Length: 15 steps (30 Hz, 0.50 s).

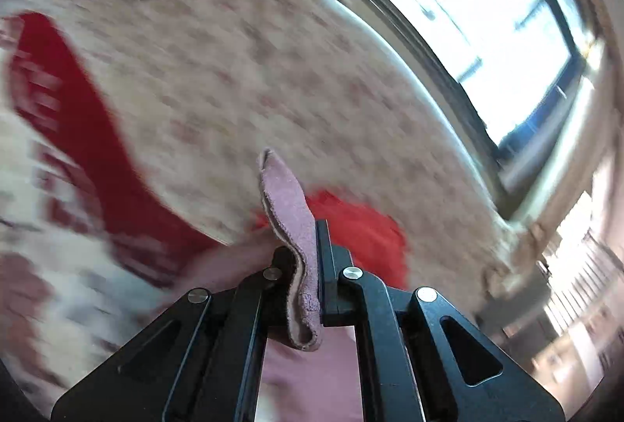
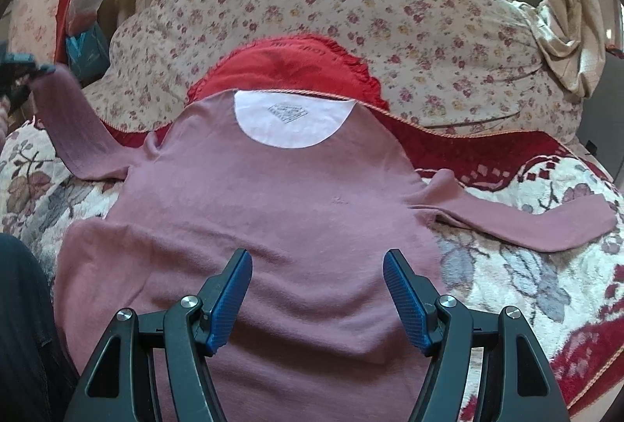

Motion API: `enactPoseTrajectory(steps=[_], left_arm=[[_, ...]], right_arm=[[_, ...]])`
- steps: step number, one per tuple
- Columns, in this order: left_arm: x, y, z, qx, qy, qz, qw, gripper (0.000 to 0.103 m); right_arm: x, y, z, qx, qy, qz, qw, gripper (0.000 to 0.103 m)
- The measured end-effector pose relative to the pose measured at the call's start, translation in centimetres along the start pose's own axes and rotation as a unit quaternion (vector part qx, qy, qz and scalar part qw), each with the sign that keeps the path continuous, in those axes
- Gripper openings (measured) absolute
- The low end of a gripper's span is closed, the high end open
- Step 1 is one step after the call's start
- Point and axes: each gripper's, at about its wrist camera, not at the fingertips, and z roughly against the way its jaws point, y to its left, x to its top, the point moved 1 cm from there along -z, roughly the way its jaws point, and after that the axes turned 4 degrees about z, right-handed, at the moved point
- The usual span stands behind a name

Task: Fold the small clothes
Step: 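Grasp the sleeve cuff with the left tool and lift it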

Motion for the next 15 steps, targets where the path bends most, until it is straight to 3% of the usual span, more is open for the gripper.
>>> enactPoseTrajectory(steps=[4,8,11,15], left_arm=[[-4.0,-6.2,-6.1,-0.057,0.06,-0.01,0.9965,0.001],[-7.6,-10.0,-10.0,-0.09,0.099,-0.01,0.991,0.001],[-10.6,-11.8,-12.9,-0.098,0.127,-0.006,0.9871,0.001],[-16.3,-13.9,-16.7,-0.109,0.175,-0.021,0.9783,0.001]], right_arm=[[1.7,-1.8,0.2,0.008,0.004,-0.005,1.0,0.068],[5.3,-4.3,0.4,-0.014,-0.007,0.013,1.0,0.068],[8.0,-6.7,-0.8,-0.015,-0.015,0.008,1.0,0.068],[9.7,-10.9,-4.6,-0.003,0.01,-0.044,0.999,0.068]])
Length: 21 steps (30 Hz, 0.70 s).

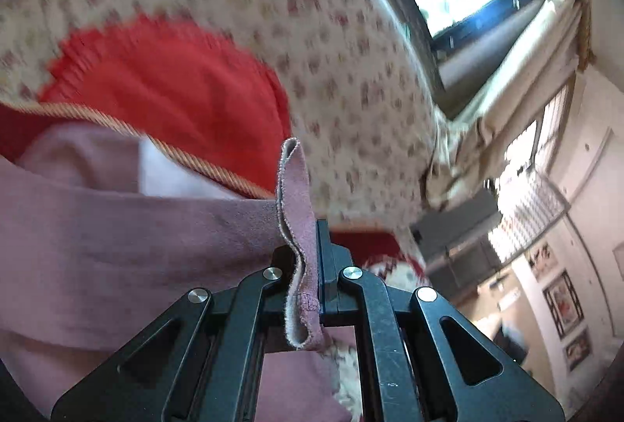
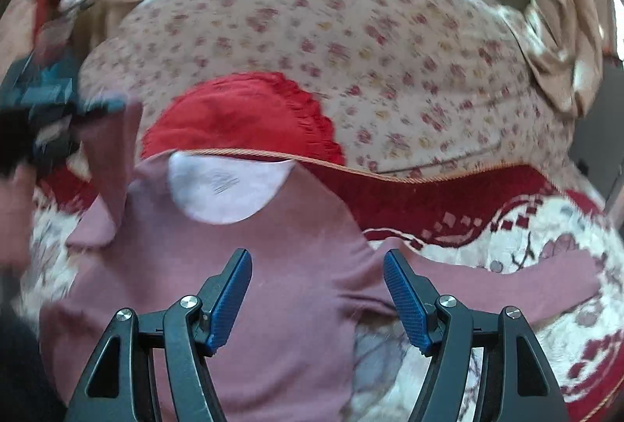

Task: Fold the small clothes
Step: 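Grasp the sleeve cuff with the left tool and lift it, then carry the sleeve across the shirt back with the left tool and release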

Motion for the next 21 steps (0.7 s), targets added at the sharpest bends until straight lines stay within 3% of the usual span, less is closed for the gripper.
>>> enactPoseTrajectory(steps=[4,8,9,13,18,21], left_arm=[[-2.9,0.0,-4.2,0.021,0.04,-0.048,0.9978,0.001],[-4.6,1.8,-5.9,0.035,0.062,-0.068,0.9951,0.001],[-5.0,1.9,-6.2,0.04,0.065,-0.075,0.9943,0.001],[-6.9,1.5,-6.6,0.075,0.07,-0.144,0.9843,0.001],[-9.3,0.3,-6.9,0.087,0.075,-0.234,0.9655,0.002],[-9.7,0.8,-7.2,0.096,0.084,-0.224,0.9661,0.002]], right_arm=[[0.8,-2.7,-2.9,0.075,-0.002,-0.058,0.995,0.068],[0.3,-2.8,-5.9,0.181,0.011,-0.126,0.975,0.068],[0.6,-2.1,-6.4,0.215,0.01,-0.127,0.968,0.068],[1.9,1.0,-7.6,0.287,0.011,-0.105,0.952,0.062],[2.2,5.1,-8.8,0.306,0.056,-0.062,0.949,0.056],[1.6,6.2,-9.5,0.291,0.073,-0.05,0.952,0.056]])
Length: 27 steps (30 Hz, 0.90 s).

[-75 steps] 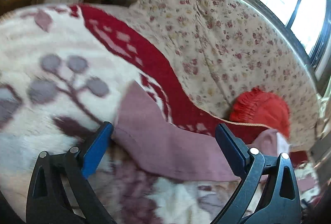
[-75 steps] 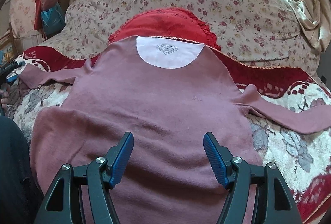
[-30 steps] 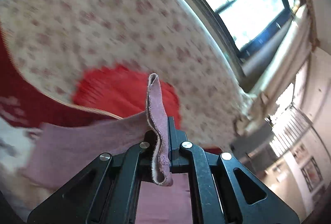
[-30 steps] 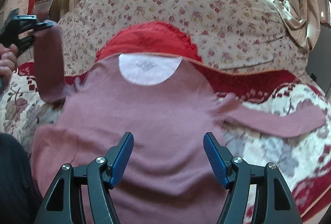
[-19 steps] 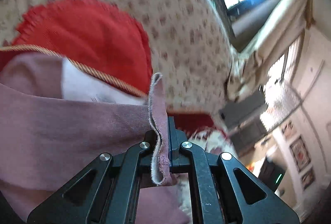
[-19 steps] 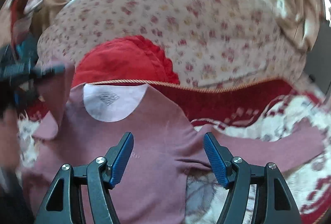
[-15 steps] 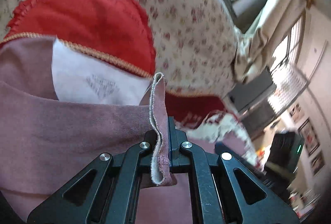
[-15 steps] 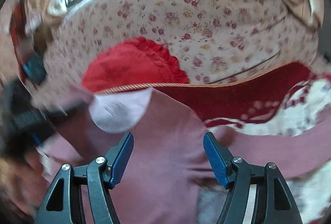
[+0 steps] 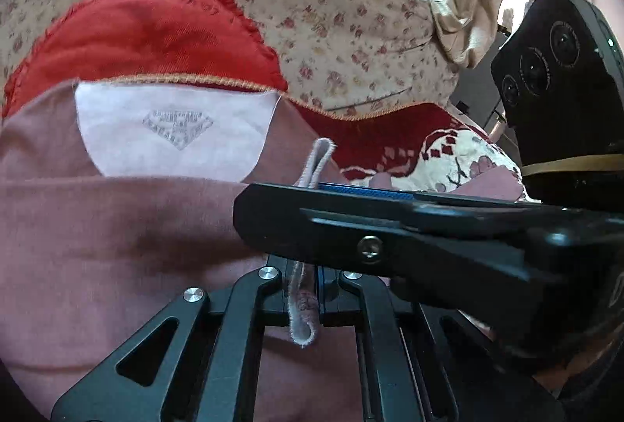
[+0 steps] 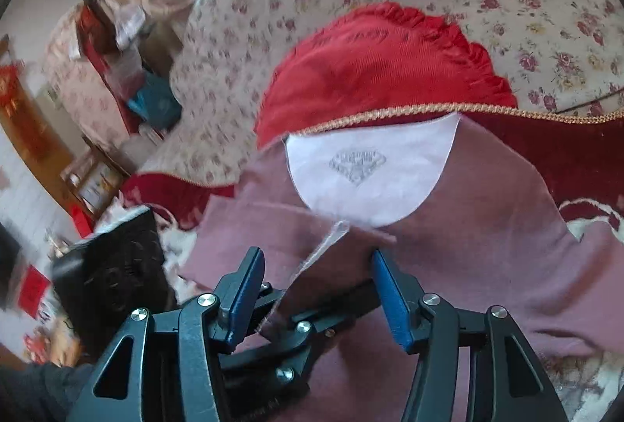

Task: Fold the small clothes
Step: 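Carry the sleeve across the shirt back with the left tool and release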

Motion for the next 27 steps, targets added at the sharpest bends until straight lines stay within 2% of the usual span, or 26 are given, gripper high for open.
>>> enactPoseTrajectory(steps=[5,8,12,14,18,22,25,27], left_arm=[[-0.7,0.2,-0.1,-0.006,0.012,0.013,0.9998,0.002],[-1.2,-0.1,0.0,-0.011,0.022,0.017,0.9996,0.01],[-2.5,-0.6,0.0,-0.032,0.044,0.025,0.9982,0.01],[-3.0,-1.0,0.0,-0.035,0.05,0.02,0.9979,0.01],[-3.5,-0.6,-0.1,-0.03,0.062,0.028,0.9972,0.01],[-3.5,0.9,1.5,0.005,0.069,0.054,0.9961,0.01],[-3.4,3.1,4.2,0.06,0.072,0.081,0.9923,0.01],[-3.3,4.2,6.1,0.095,0.069,0.084,0.9895,0.01]], right_arm=[[-1.0,-2.4,-1.2,0.013,0.025,-0.046,0.999,0.055],[-1.8,-3.9,-1.4,0.013,0.04,-0.075,0.996,0.055],[-2.7,-5.6,-1.4,0.034,0.042,-0.117,0.992,0.055],[-3.2,-6.5,-1.5,0.052,0.045,-0.147,0.987,0.048],[-3.2,-7.0,-2.1,0.055,0.04,-0.146,0.987,0.041],[-2.9,-7.7,-2.9,0.036,0.037,-0.156,0.986,0.04],[-3.4,-10.3,-2.3,0.006,0.028,-0.217,0.976,0.04],[-3.1,-11.4,-1.4,-0.025,0.024,-0.219,0.975,0.04]])
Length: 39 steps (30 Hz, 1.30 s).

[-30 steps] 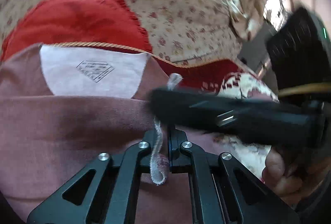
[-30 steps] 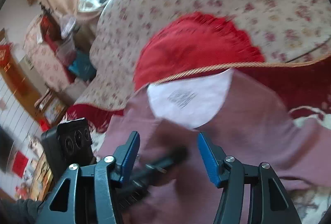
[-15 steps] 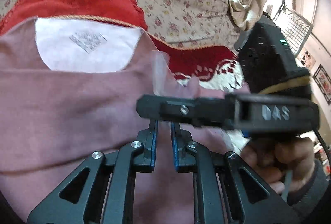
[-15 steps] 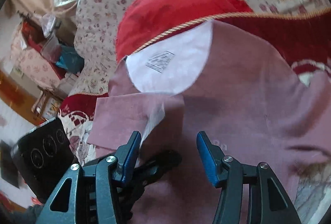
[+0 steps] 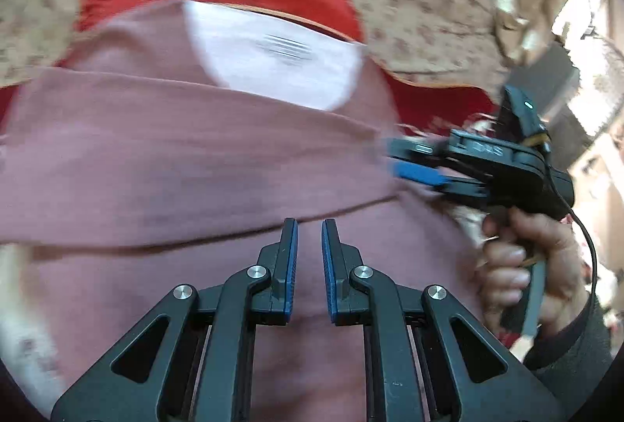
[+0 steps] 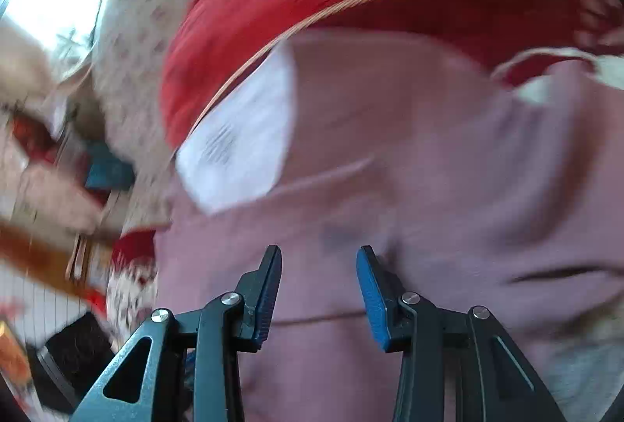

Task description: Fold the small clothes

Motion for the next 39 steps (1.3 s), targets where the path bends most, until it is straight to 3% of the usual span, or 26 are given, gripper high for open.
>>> enactPoseTrajectory(steps=[4,5,8,11,16,21,23,24,28,31,39], left_arm=[[-0.3,2.8,2.2,0.063,0.007,0.009,0.998,0.022],[-0.6,3.6,2.4,0.075,0.012,0.012,0.997,0.028],[-1.1,5.2,2.2,0.091,0.016,0.026,0.9954,0.029],[-1.4,5.8,1.8,0.083,0.013,0.044,0.9955,0.029],[-1.6,5.8,1.5,0.081,0.004,0.055,0.9952,0.031],[-1.9,5.7,1.6,0.085,-0.013,0.063,0.9944,0.031],[-2.0,5.5,1.5,0.091,-0.018,0.056,0.9941,0.031],[-2.1,5.4,1.4,0.094,-0.021,0.055,0.9938,0.031],[-2.5,5.2,1.4,0.101,-0.036,0.053,0.9928,0.031],[-2.6,5.1,1.2,0.107,-0.038,0.048,0.9924,0.031],[-2.5,5.3,1.3,0.099,-0.042,0.059,0.9924,0.031]], right_arm=[[0.5,-1.5,-0.5,-0.01,0.023,-0.001,1.0,0.04],[0.5,-1.8,-0.9,0.007,0.031,-0.007,0.999,0.04],[0.6,-2.6,-1.4,0.065,0.042,-0.041,0.996,0.04],[0.3,-2.8,-1.8,0.128,0.064,-0.079,0.987,0.04],[0.4,-3.4,-2.0,0.118,0.047,-0.095,0.987,0.033],[1.1,-2.4,-3.6,0.121,0.053,-0.067,0.989,0.027],[1.2,-2.2,-4.3,0.119,0.058,-0.053,0.99,0.006],[1.2,-1.8,-4.3,0.112,0.057,-0.039,0.991,0.003],[2.4,1.0,-1.9,0.05,-0.002,0.048,0.998,0.002],[3.6,1.6,0.5,0.031,-0.053,0.065,0.996,0.002],[3.5,-3.3,-0.1,-0.022,-0.037,0.008,0.999,0.002]])
